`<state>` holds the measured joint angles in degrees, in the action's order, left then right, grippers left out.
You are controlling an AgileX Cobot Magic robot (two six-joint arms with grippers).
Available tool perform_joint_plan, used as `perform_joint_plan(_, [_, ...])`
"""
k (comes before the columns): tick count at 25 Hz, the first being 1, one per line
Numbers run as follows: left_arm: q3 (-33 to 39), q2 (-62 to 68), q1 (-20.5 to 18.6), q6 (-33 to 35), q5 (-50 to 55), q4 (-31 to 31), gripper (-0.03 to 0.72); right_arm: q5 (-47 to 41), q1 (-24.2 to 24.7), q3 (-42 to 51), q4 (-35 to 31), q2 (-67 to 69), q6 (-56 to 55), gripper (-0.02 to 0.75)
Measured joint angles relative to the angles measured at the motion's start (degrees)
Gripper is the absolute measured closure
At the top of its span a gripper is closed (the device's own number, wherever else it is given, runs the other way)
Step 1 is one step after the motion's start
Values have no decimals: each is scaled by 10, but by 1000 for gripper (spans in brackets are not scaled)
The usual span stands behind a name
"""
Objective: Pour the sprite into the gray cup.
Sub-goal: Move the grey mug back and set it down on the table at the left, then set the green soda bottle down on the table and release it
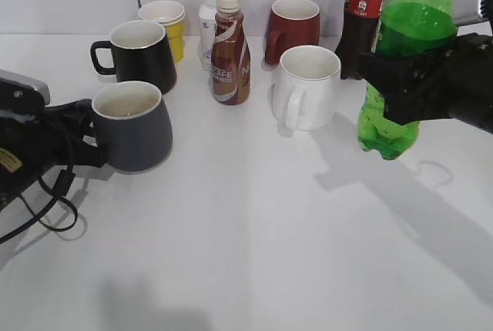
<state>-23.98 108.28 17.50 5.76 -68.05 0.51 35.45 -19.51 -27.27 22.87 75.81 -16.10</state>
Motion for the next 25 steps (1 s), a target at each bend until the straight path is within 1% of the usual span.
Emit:
perform_joint_plan(2, [7,0,0,-2,-5,-5,544,0,0,0,0,0,0,318])
perform_joint_plan(4, [12,0,0,-3,-10,-9,525,0,0,0,0,0,0,318])
perform_joint_plan(10, [38,-7,0,-3,-14,-12,506,0,0,0,-1,0,0,318])
perform_joint_plan(12, [52,-22,0,-3,-12,-17,501,0,0,0,-11,0,0,318])
perform_joint_plan(15, [74,-55,0,-3,-11,-28,496,-1,0,0,-64,0,7,318])
perform_joint_plan(21, [97,-93,0,-3,-11,-42,486,-1,0,0,-186,17,124,318])
perform_joint_plan(24, [113,-100,0,-3,-11,-42,481,26,0,0,-234,50,154,318])
perform_joint_plan(25, [118,-105,0,-3,-11,-42,480,41,0,0,-241,65,156,318])
